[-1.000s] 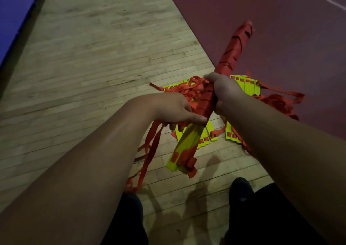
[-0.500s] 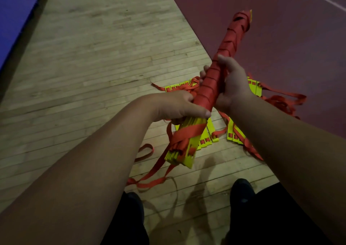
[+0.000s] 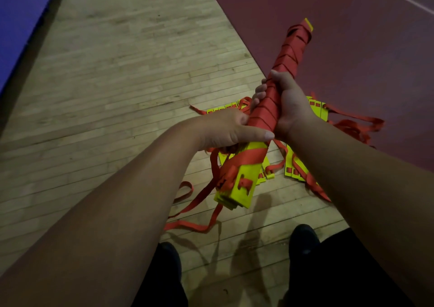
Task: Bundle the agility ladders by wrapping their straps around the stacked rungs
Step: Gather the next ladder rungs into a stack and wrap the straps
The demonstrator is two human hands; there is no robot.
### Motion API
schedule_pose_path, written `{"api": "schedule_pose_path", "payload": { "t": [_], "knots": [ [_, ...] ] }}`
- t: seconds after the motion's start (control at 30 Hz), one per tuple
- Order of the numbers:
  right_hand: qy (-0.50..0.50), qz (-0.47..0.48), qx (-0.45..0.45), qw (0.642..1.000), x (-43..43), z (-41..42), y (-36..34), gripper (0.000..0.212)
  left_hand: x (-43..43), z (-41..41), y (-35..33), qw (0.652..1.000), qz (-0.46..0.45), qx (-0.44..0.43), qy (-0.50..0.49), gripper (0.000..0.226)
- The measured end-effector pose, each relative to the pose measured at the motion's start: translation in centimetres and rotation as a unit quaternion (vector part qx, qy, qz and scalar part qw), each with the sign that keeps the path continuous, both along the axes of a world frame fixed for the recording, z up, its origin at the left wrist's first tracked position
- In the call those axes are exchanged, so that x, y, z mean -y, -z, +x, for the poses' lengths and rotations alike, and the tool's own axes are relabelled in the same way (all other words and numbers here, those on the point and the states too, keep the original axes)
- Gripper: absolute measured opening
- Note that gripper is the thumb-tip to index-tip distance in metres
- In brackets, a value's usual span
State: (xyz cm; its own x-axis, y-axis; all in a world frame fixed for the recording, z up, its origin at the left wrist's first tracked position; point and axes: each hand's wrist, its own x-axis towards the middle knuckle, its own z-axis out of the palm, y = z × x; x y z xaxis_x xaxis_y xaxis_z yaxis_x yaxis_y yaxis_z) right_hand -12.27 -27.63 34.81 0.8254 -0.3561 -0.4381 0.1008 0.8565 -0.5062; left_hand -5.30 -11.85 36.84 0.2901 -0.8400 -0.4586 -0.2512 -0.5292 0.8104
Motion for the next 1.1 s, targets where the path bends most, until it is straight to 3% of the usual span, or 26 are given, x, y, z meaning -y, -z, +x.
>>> {"api": "schedule_pose_path", "payload": {
  "t": [0.13, 0.27, 0.37, 0.43, 0.5, 0.63, 0.73, 0.8, 0.93, 1.1],
  "knots": [
    [-0.002, -0.111, -0.117, 0.987, -0.1, 0.6, 1.0, 0.018, -0.1, 0.5, 0.4, 0.978, 0.064, 0.186, 0.072, 0.057],
    [0.052, -0.259, -0.220, 0.939, -0.5, 1.2, 2.8, 0.035, 0.1, 0.1, 1.9, 0.925, 0.147, 0.323, 0.133, 0.083],
    [0.055, -0.260, -0.235, 0.935, -0.7, 1.5, 3.0, 0.042, 0.3, -0.3, 2.8, 0.893, 0.164, 0.397, 0.132, 0.081],
    [0.038, -0.214, -0.216, 0.952, -0.7, 1.4, 2.6, 0.043, 0.4, -0.1, 2.7, 0.912, 0.147, 0.364, 0.118, 0.069],
    [0.032, -0.164, -0.183, 0.969, -0.7, 1.0, 2.0, 0.031, 0.3, 0.4, 2.2, 0.941, 0.125, 0.298, 0.103, 0.062],
    [0.042, -0.058, -0.036, 0.997, -1.0, -0.4, -0.3, 0.022, -0.9, 0.9, 1.1, 0.993, 0.040, 0.099, 0.042, 0.067],
    [0.024, -0.024, 0.058, 0.998, -1.1, -0.9, -1.5, 0.030, -1.2, 0.1, 0.2, 0.998, -0.034, -0.059, 0.002, 0.061],
    [-0.003, 0.005, 0.110, 0.994, -1.0, -0.9, -1.9, 0.034, -1.1, -0.4, -0.2, 0.991, -0.062, -0.118, 0.003, 0.064],
    [-0.023, 0.004, 0.105, 0.994, -0.5, -0.8, -1.8, 0.029, -0.9, -0.4, -0.7, 0.996, -0.044, -0.083, 0.009, 0.074],
    [-0.004, -0.052, -0.012, 0.999, -0.7, -0.7, -0.6, 0.023, -1.2, 1.0, -0.7, 0.996, 0.031, 0.041, 0.068, 0.044]
  ]
}}
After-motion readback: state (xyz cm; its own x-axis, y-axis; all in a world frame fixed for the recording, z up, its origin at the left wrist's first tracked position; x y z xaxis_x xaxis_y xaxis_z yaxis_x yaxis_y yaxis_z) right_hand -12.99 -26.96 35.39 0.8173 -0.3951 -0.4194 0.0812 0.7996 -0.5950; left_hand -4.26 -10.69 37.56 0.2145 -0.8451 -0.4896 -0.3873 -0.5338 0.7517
